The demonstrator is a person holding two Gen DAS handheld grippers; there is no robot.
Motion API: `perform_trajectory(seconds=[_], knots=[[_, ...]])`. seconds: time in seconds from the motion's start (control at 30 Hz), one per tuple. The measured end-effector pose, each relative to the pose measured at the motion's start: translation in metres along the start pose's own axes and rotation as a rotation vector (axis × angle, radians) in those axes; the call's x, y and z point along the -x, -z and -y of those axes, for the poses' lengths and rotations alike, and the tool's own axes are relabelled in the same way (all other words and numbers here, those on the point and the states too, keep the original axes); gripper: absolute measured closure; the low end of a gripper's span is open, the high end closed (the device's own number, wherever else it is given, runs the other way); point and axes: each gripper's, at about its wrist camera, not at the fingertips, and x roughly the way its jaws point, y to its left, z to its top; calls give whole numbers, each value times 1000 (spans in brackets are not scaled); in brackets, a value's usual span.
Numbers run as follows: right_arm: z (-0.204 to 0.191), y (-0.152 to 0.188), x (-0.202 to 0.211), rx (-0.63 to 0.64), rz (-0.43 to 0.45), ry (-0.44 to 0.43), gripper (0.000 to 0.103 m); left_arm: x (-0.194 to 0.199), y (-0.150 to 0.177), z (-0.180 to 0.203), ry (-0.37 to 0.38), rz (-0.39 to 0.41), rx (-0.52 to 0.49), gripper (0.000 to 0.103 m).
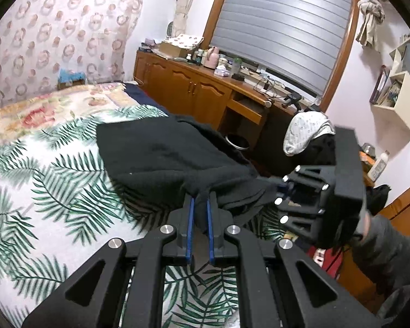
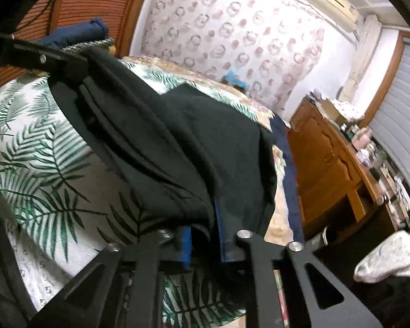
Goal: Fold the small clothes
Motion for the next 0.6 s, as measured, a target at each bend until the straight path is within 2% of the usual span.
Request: perform_trajectory(seconds=[0.13,0.27,0.5,0.6], knots=[[10,-24,10,39,44,16,90,1,-9,-6,-32,7,-2,94],[17,-50,1,100,72,28,90,-9,-20,-20,-73,9,1,94],[30,-88,-50,176,91,9,90,-29,-46,-51,-127,8,11,90],[44,-103,-78,186,82,-29,90,-40,-64,-66,-164,11,6,83]])
